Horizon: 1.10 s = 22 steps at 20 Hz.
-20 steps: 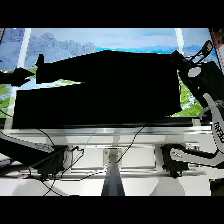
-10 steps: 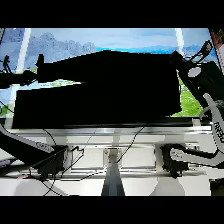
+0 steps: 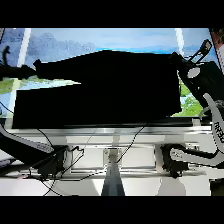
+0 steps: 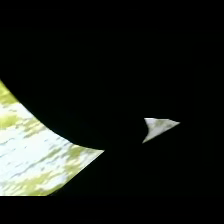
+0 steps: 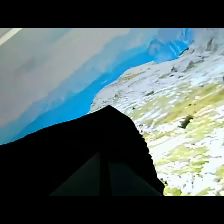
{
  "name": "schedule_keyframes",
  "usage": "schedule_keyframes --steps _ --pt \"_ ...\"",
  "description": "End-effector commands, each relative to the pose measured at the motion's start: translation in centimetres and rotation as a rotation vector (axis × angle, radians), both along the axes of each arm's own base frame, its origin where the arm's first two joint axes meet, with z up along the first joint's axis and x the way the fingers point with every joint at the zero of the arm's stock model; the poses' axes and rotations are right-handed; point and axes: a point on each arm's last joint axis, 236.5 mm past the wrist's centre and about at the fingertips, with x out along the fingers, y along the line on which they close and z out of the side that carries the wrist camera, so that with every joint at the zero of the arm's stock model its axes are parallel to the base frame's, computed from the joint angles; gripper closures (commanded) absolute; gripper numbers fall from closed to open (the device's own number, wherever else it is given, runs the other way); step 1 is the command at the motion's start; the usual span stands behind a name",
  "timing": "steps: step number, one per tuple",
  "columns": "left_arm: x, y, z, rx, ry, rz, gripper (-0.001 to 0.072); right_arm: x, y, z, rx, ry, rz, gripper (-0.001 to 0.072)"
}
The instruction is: Fold the clothes and pants, and hang the long-sleeved shirts on hangers.
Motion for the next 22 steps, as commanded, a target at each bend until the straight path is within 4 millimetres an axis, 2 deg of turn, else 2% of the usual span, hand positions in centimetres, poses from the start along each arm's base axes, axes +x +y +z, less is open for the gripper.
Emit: schedule_keyframes --steps 1,3,6,8,10,12,14,15,16,19,22 --pt "-0.7 -1.3 9.3 -0.101 -0.17 -0.054 0.0701 -0.1 -0.4 -0.1 -0.104 0.008 0.047 0.0691" --pt "-0.5 0.4 13.1 -0.069 -0.231 0.054 0.0701 -0.1 -0.5 -0.1 -0.115 0.01 0.052 0.0691" --pt "-1.9 2.5 16.9 -0.035 -0.259 0.164 0.0701 -0.1 -0.5 -0.1 -0.126 0.011 0.057 0.0691" --pt "-2.9 4.2 18.8 -0.012 -0.275 0.238 0.0701 -0.1 -0.5 -0.2 -0.126 0.012 0.058 0.0691" --pt "-2.8 6.8 18.9 0.039 -0.264 0.352 0.0702 -0.2 -0.4 -0.2 -0.125 0.016 0.06 0.0691" --pt "-2.2 9.9 17.1 0.117 -0.217 0.469 0.0702 -0.2 -0.4 -0.3 -0.124 0.019 0.061 0.0691" --pt "-1.5 13.2 14.4 0.205 -0.155 0.583 0.0701 -0.2 -0.5 -0.5 -0.131 0.022 0.064 0.0691" --pt "-1.0 14.1 13.3 0.208 -0.135 0.618 0.0701 -0.2 -0.5 -0.7 -0.134 0.026 0.065 0.0692" --pt "-0.3 14.4 12.1 0.196 -0.125 0.631 0.0701 -0.1 -0.5 -1.0 -0.135 0.03 0.065 0.0692" --pt "2.5 14.9 7.0 0.171 -0.082 0.65 0.0701 -0.1 -0.5 -2.8 -0.131 0.064 0.069 0.0691" --pt "6.2 14.8 2.4 0.141 -0.083 0.695 0.0701 0.3 -0.9 -3.7 -0.138 0.061 0.054 0.0691"
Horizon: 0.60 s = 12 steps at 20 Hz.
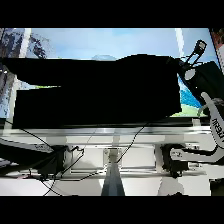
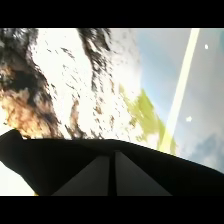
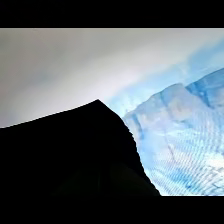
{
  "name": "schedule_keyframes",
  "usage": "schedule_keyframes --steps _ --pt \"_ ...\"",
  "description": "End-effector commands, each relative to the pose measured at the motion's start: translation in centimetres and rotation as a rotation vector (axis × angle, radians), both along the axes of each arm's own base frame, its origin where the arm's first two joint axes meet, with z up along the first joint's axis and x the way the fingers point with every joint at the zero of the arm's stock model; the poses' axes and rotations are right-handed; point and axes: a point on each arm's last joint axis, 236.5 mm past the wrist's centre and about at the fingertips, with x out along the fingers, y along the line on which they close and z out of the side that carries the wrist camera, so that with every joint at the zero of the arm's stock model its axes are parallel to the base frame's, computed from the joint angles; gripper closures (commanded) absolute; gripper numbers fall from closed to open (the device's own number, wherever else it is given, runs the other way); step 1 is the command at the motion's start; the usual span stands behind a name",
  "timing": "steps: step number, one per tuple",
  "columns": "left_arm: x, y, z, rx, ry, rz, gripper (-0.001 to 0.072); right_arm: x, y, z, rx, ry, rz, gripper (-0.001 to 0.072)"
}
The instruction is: Fold the clothes and pants, and hang the long-sleeved shirts on hangers.
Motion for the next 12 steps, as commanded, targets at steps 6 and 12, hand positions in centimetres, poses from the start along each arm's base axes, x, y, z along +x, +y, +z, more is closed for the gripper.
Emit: schedule_keyframes --steps 6,12 --pt "9.8 -0.7 -3.3 0.096 -0.206 0.107 0.07 3.1 -2.0 1.2 -0.047 -0.126 -0.06 0.0691" --pt "11.8 -2.7 -2.1 0.164 -0.259 0.093 0.0016 5.2 -2.2 2.2 -0.049 -0.155 -0.059 0.019"
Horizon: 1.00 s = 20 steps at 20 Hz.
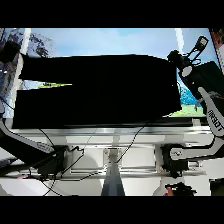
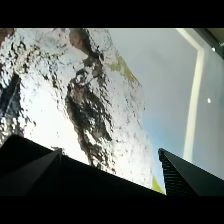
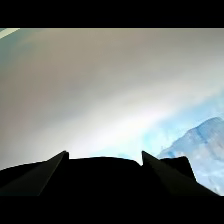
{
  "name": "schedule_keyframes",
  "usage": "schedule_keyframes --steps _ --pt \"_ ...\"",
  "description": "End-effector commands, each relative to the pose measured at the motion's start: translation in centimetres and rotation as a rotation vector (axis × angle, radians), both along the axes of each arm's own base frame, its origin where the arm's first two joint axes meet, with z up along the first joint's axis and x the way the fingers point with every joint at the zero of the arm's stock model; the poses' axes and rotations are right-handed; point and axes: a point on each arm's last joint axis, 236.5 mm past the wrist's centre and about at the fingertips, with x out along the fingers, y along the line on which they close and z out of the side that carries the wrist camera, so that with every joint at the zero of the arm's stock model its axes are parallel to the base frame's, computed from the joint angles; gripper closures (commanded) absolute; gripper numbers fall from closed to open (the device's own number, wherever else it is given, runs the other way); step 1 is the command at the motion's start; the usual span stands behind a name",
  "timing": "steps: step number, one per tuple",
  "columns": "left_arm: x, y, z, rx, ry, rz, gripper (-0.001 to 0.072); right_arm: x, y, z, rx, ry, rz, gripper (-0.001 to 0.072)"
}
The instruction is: Fold the clothes and pants, and hang the long-sleeved shirts on hangers.
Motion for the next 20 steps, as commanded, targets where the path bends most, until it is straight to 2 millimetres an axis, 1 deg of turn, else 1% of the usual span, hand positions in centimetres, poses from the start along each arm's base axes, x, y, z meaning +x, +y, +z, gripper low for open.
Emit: schedule_keyframes --steps 1,2,3,4,5,6,7,8,9,10,11,12,13,15,16,17,19,20 --pt "0.7 -0.3 1.4 0.034 -0.038 0.005 0.002 0.9 -0.2 0.8 -0.003 -0.021 -0.001 0.0191" --pt "0.3 -0.3 2.0 0.036 -0.039 -0.006 0.006 1.1 -0.1 1.2 -0.003 -0.026 0.0 0.0192" --pt "-0.3 -0.3 2.8 0.048 -0.032 -0.026 0.0151 1.2 0.0 1.3 0.0 -0.02 0.008 0.0198" --pt "-1.3 -0.2 3.4 0.077 -0.013 -0.052 0.0179 1.1 0.0 1.4 0.002 -0.001 0.018 0.0199" --pt "-2.4 0.0 3.9 0.115 0.016 -0.082 0.0306 0.9 0.3 1.3 0.014 0.029 0.034 0.0199" --pt "-3.9 0.2 4.4 0.149 0.055 -0.117 0.0572 0.4 0.4 1.2 0.028 0.067 0.046 0.0199" --pt "-5.5 0.3 5.1 0.166 0.084 -0.144 0.0699 -0.2 0.2 1.3 0.042 0.101 0.053 0.0203" --pt "-6.8 0.4 6.0 0.165 0.098 -0.162 0.07 -1.0 -0.1 1.5 0.05 0.13 0.059 0.0298" --pt "-8.1 0.4 7.1 0.153 0.107 -0.178 0.07 -2.0 -0.5 1.8 0.053 0.164 0.067 0.0491" --pt "-9.5 0.6 7.9 0.14 0.126 -0.183 0.0702 -3.1 -1.0 2.3 0.053 0.196 0.072 0.063" --pt "-11.4 1.0 8.2 0.134 0.173 -0.175 0.0703 -4.5 -1.7 3.1 0.049 0.227 0.074 0.0653" --pt "-13.5 1.7 7.8 0.129 0.251 -0.152 0.0703 -5.9 -2.5 4.0 0.042 0.257 0.074 0.0672" --pt "-16.3 2.7 6.9 0.133 0.372 -0.118 0.0704 -7.7 -3.4 5.0 0.022 0.293 0.073 0.0691" --pt "-22.6 4.6 4.7 0.162 0.634 -0.076 0.0704 -11.8 -5.5 6.6 -0.059 0.375 0.058 0.0692" --pt "-25.2 4.7 4.1 0.158 0.734 -0.084 0.0704 -14.0 -6.4 6.9 -0.083 0.414 0.04 0.0692" --pt "-26.7 4.5 3.8 0.135 0.782 -0.092 0.0704 -16.4 -6.9 6.6 -0.074 0.451 0.021 0.0692" --pt "-27.6 3.2 3.6 0.052 0.745 -0.094 0.0704 -21.6 -6.9 4.6 -0.027 0.533 -0.014 0.0693" --pt "-28.5 2.9 3.2 0.043 0.755 -0.082 0.0704 -24.0 -6.6 3.5 -0.007 0.561 -0.031 0.0693"
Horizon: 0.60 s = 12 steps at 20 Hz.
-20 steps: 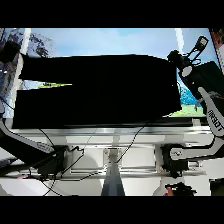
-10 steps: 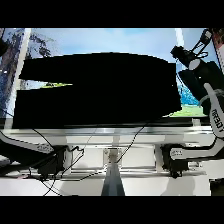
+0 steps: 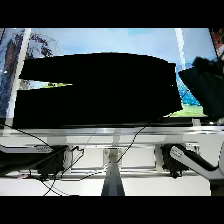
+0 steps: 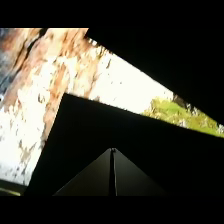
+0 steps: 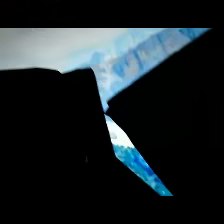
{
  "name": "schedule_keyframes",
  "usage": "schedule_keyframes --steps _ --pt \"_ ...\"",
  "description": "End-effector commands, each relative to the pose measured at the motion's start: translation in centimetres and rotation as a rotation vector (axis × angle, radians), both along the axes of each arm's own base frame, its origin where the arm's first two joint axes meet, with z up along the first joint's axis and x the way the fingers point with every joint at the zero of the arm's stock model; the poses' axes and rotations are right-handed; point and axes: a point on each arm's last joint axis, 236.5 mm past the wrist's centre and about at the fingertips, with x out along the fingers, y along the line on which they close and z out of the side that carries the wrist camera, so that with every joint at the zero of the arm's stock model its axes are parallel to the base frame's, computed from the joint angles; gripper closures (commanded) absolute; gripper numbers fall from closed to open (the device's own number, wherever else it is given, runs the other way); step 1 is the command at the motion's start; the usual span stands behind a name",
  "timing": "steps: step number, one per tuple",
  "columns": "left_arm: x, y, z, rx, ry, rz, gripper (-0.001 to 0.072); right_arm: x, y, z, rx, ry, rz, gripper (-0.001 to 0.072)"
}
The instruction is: Fold the clothes and pants, and hang the long-sleeved shirts on hangers.
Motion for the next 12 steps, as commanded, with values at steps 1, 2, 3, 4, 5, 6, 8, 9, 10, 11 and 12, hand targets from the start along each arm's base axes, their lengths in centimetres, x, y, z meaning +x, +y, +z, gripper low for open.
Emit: schedule_keyframes --steps 1,2,3,4,5,6,8,9,10,11,12 --pt "-5.3 -1.0 -1.5 -0.053 0.125 0.053 0.0704 -9.5 0.5 -3.1 0.041 0.152 -0.066 0.0693" --pt "-6.2 -1.3 -2.2 -0.065 0.135 0.069 0.0703 -11.4 0.9 -3.7 0.043 0.16 -0.079 0.0693" --pt "-7.1 -1.6 -2.9 -0.081 0.148 0.082 0.0703 -13.1 0.8 -4.1 0.027 0.163 -0.1 0.0693" --pt "-8.0 -1.8 -3.7 -0.101 0.165 0.097 0.0703 -14.7 0.0 -3.7 -0.003 0.155 -0.14 0.0693" --pt "-8.6 -1.9 -4.2 -0.115 0.175 0.11 0.0702 -15.9 -1.2 -2.6 -0.042 0.13 -0.188 0.0693" --pt "-9.2 -1.9 -4.7 -0.128 0.185 0.121 0.0702 -17.0 -2.7 -0.7 -0.093 0.088 -0.244 0.0693" --pt "-9.5 -1.6 -5.1 -0.133 0.188 0.136 0.0702 -18.6 -5.2 4.3 -0.193 -0.05 -0.371 0.0692" --pt "-9.5 -1.4 -5.1 -0.126 0.182 0.141 0.0702 -19.2 -5.8 6.2 -0.241 -0.102 -0.399 0.0693" --pt "-9.4 -1.0 -5.1 -0.115 0.177 0.145 0.0702 -20.1 -6.3 7.5 -0.293 -0.119 -0.42 0.0693" --pt "-9.6 -0.7 -5.2 -0.098 0.181 0.143 0.0702 -21.3 -6.9 8.2 -0.346 -0.105 -0.442 0.0693" --pt "-10.1 -0.1 -5.4 -0.073 0.199 0.148 0.0702 -22.5 -7.6 8.6 -0.393 -0.085 -0.473 0.0692"
